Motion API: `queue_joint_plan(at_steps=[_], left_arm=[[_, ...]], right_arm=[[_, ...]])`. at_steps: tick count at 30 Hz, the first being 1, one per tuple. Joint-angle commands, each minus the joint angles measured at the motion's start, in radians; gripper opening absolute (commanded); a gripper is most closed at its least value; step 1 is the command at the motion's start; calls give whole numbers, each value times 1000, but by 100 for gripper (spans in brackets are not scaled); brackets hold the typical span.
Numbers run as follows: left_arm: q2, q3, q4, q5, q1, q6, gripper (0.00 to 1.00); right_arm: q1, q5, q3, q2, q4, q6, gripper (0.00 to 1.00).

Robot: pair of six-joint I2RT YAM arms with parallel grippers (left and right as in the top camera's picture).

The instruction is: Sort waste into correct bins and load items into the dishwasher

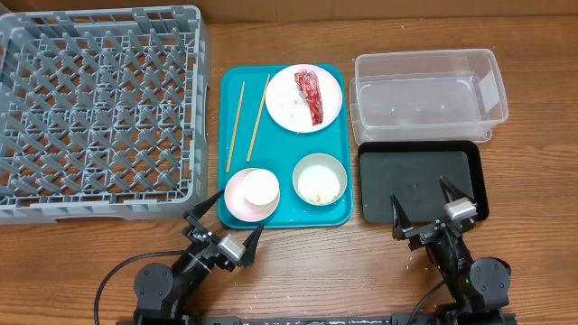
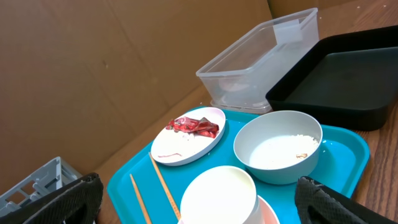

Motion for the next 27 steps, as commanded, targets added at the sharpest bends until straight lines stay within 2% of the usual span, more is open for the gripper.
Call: queue_joint_plan(at_steps=[1, 6, 21, 22, 25, 27], left_arm=[[-12, -4, 0, 125, -13, -26, 100], [-12, -4, 0, 79, -13, -26, 100], [-12, -4, 6, 145, -13, -34, 100], [-12, -4, 21, 150, -13, -57, 100], [-12, 37, 81, 169, -13, -198, 100], [-12, 88, 76, 160, -13, -225, 100]], right_arm=[[-6, -174, -10, -12, 17, -1, 100], [-6, -174, -10, -12, 17, -1, 100], [-6, -183, -10, -12, 36, 3, 100], [-6, -183, -10, -12, 51, 21, 100], [-6, -185, 10, -12, 167, 203, 100], [-6, -214, 48, -12, 188, 237, 100]])
